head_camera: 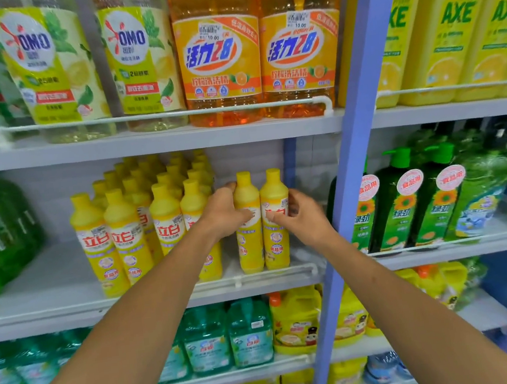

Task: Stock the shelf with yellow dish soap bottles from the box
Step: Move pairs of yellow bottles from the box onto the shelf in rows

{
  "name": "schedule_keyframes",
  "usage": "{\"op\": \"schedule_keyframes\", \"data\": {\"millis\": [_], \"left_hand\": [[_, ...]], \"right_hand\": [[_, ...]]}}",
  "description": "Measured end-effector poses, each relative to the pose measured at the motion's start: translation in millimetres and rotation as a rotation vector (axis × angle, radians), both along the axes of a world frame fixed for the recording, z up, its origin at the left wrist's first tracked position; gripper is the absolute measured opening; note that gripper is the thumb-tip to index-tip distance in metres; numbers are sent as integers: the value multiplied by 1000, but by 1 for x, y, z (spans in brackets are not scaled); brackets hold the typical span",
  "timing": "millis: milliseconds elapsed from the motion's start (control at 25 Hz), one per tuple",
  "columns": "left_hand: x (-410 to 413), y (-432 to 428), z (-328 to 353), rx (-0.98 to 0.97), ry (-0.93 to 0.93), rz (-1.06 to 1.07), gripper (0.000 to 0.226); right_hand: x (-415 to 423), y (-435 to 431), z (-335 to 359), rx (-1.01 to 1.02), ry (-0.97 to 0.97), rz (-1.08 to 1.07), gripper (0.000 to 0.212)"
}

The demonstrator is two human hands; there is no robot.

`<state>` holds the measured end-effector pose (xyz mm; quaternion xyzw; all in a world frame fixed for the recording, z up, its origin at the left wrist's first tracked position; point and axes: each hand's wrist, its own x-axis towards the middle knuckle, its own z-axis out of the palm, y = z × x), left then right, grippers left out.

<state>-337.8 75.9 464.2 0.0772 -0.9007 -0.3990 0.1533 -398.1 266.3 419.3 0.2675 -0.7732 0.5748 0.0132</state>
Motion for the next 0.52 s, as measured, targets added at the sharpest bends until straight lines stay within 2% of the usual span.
{"op": "schedule_keyframes", "data": {"millis": [120,240,400,520], "left_hand": [[3,3,-9,-75,72,68,58],[7,14,-14,-49,178,156,53],[13,21,-47,-13,64,199,56],[16,26,-83,18,18,191,63]], "right_hand": [[-2,0,-2,22,-10,5,48],[-2,-1,-7,-6,-8,-8,51],[0,-1,-27,68,-13,-53,65],[5,1,-51,131,-52,-108,51]]}}
